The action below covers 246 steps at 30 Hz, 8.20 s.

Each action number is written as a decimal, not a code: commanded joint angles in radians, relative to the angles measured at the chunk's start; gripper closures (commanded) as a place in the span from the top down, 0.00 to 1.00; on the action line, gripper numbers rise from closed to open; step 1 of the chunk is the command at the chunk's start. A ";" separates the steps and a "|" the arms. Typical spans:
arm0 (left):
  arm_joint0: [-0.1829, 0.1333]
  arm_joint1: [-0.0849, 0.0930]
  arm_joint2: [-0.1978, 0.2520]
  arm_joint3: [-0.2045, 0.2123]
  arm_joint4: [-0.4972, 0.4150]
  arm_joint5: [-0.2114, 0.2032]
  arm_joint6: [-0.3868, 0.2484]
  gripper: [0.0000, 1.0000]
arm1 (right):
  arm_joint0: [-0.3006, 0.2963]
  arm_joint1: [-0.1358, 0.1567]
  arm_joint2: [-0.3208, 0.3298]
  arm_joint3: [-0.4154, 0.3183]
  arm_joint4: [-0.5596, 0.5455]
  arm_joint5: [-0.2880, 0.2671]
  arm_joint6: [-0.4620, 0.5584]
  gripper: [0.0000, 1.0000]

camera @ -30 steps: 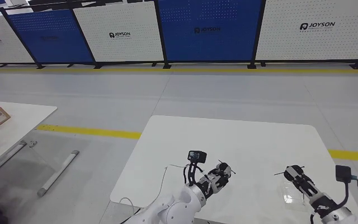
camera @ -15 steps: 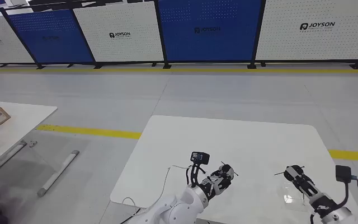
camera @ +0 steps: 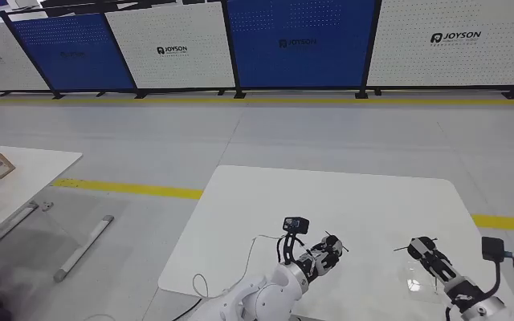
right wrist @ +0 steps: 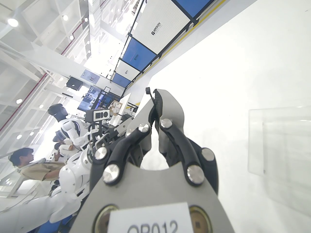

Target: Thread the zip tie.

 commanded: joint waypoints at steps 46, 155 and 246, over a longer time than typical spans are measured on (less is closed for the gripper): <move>0.069 0.024 -0.141 0.065 -0.047 -0.095 -0.001 0.00 | 0.052 -0.031 -0.124 0.045 0.067 -0.077 0.046 0.00; 0.069 0.024 -0.141 0.065 -0.047 -0.095 -0.001 0.00 | 0.260 -0.235 -0.574 0.323 -0.250 -0.098 -0.522 0.00; 0.069 0.024 -0.141 0.065 -0.047 -0.095 -0.001 0.00 | 0.275 -0.328 -0.547 0.357 -0.292 -0.068 -0.477 0.00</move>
